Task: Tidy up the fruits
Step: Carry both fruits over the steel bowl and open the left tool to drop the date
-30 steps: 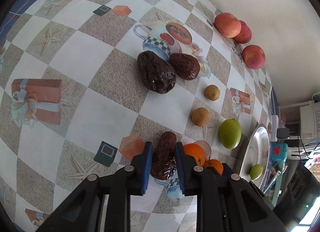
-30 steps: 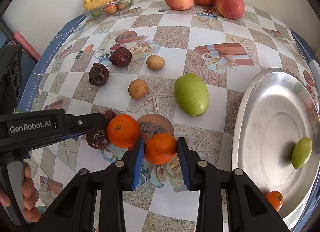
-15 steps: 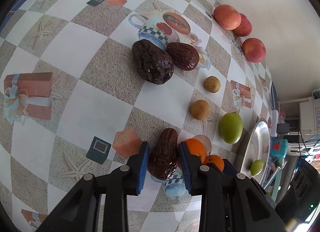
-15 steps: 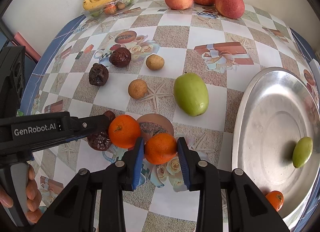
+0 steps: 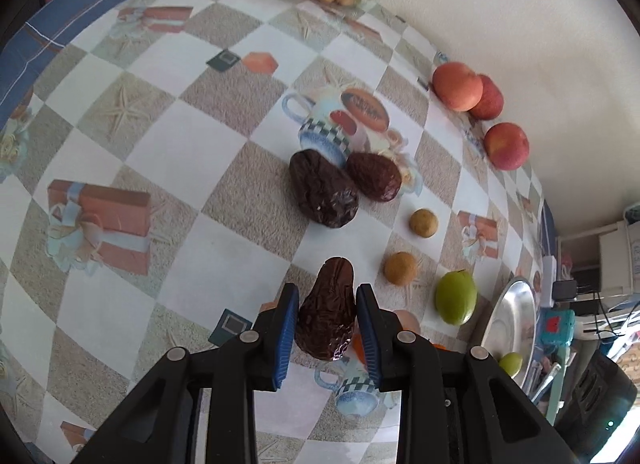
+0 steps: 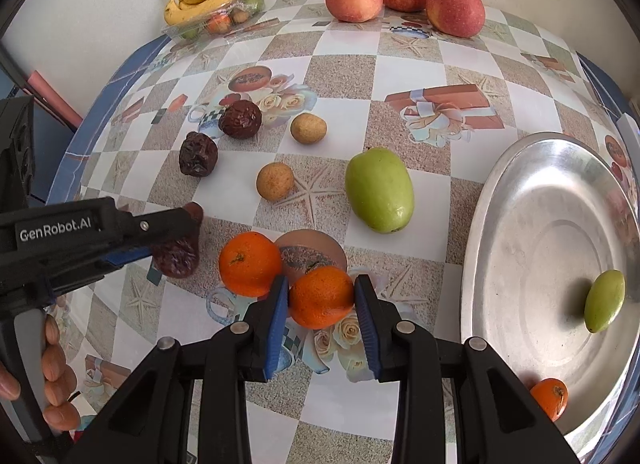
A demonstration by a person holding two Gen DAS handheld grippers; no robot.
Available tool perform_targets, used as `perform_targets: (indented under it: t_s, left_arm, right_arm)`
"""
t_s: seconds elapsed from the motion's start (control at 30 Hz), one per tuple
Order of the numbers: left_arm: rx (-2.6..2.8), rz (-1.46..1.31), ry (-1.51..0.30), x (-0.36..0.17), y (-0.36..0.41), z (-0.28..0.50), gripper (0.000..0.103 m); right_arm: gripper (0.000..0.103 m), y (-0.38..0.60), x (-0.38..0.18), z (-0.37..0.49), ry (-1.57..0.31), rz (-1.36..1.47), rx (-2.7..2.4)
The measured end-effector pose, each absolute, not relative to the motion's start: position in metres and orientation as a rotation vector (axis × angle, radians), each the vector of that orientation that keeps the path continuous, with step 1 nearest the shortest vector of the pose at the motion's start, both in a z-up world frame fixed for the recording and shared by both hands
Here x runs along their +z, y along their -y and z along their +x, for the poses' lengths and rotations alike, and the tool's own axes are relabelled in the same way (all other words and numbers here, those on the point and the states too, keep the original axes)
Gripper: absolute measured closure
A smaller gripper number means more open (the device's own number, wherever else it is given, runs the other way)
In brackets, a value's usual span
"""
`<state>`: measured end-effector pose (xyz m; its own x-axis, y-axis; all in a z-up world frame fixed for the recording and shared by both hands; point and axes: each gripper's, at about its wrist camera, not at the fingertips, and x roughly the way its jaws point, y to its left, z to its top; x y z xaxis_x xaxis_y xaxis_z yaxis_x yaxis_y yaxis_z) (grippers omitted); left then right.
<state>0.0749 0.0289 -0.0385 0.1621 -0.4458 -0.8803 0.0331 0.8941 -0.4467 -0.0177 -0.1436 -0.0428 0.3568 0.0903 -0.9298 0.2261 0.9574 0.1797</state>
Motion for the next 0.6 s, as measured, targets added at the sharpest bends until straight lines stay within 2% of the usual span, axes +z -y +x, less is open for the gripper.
perform_targets:
  t_s: [0.6]
  left_arm:
    - [-0.413,-0.259,-1.269,-0.007,0.001,0.063,0.072]
  right_arm:
    - [0.068,0.193,-0.006,-0.039,-1.087,0.407,-0.225]
